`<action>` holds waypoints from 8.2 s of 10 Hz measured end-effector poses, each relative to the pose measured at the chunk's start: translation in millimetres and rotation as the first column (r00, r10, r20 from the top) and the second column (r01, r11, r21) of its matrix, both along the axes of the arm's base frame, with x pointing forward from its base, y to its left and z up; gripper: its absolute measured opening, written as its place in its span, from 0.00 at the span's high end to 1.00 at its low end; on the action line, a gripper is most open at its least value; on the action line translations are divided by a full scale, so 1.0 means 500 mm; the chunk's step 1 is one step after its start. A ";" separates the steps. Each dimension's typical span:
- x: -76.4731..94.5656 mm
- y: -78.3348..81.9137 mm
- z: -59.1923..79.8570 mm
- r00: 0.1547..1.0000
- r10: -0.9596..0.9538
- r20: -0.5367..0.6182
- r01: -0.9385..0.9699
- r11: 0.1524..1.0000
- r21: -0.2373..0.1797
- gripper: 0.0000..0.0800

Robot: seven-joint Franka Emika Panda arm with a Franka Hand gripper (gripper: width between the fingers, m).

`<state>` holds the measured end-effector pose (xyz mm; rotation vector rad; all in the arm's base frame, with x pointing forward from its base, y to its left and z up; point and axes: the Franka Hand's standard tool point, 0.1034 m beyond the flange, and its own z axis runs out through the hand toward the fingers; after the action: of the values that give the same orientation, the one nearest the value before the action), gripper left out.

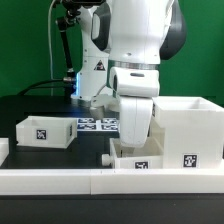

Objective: Assemble drawer

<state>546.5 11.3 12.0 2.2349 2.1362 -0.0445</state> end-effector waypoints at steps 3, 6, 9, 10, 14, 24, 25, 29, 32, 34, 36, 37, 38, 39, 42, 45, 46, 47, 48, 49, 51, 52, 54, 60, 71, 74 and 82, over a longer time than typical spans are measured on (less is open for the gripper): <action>0.010 -0.003 0.040 1.000 -0.014 0.007 0.014 1.000 -0.006 0.19; 0.032 -0.033 0.091 1.000 -0.001 -0.017 0.001 1.000 -0.025 0.19; 0.050 -0.069 0.104 0.996 0.089 -0.017 -0.090 0.996 -0.026 0.19; 0.048 -0.071 0.103 0.995 0.096 -0.019 -0.096 0.995 -0.021 0.19; 0.062 -0.137 0.066 0.993 0.115 -0.018 -0.112 0.987 0.119 0.19; 0.083 -0.139 0.020 0.994 0.103 -0.025 -0.092 0.955 0.283 0.19; 0.087 -0.120 0.022 0.994 0.111 -0.022 -0.100 0.952 0.289 0.19; 0.092 -0.080 0.027 0.994 0.111 -0.019 -0.100 0.948 0.301 0.19; 0.097 -0.033 0.033 0.997 0.070 -0.023 -0.059 0.948 0.312 0.19; 0.102 -0.032 0.039 0.998 -0.038 -0.047 0.051 0.950 0.309 0.19; 0.101 -0.032 0.037 0.998 -0.036 -0.048 0.049 0.950 0.309 0.19; 0.099 -0.028 0.035 0.999 -0.029 -0.047 0.042 0.949 0.311 0.19; 0.095 -0.024 0.032 0.999 -0.011 -0.044 0.024 0.950 0.312 0.19; 0.095 -0.023 0.032 0.999 0.007 -0.039 0.005 0.950 0.313 0.19; 0.096 0.016 0.032 0.998 0.056 -0.011 -0.050 0.951 0.304 0.19; 0.095 0.042 0.034 0.999 0.030 -0.021 -0.022 0.950 0.311 0.19; 0.095 0.040 0.034 0.999 0.028 -0.022 -0.020 0.950 0.311 0.19; 0.095 0.040 0.034 0.999 0.028 -0.022 -0.020 0.950 0.311 0.19; 0.095 0.041 0.034 0.999 0.029 -0.022 -0.020 0.950 0.311 0.19; 0.094 0.045 0.033 0.999 0.040 -0.022 -0.031 0.950 0.311 0.19; 0.095 0.049 0.033 0.998 0.054 -0.021 -0.045 0.951 0.305 0.19; 0.096 0.046 0.034 0.998 0.051 -0.025 -0.041 0.952 0.305 0.19; 0.100 -0.004 0.039 0.995 0.075 -0.058 -0.054 0.951 0.304 0.19; -0.014 -0.157 0.058 0.997 -0.064 -0.045 0.073 0.963 0.261 0.19; -0.071 -0.201 0.084 0.888 -0.449 -0.099 0.460 0.861 0.217 0.19; -0.117 -0.249 0.097 0.751 -0.658 -0.059 0.653 0.727 0.214 0.19; -0.180 -0.264 0.087 0.253 -0.960 -0.119 0.956 0.229 0.184 0.19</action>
Offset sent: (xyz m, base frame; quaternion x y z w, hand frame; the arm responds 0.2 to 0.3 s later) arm 0.0018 -0.0042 0.0482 0.0311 -0.0229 0.0016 0.9993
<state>456.3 -120.7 55.5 3.2433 0.3309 0.1846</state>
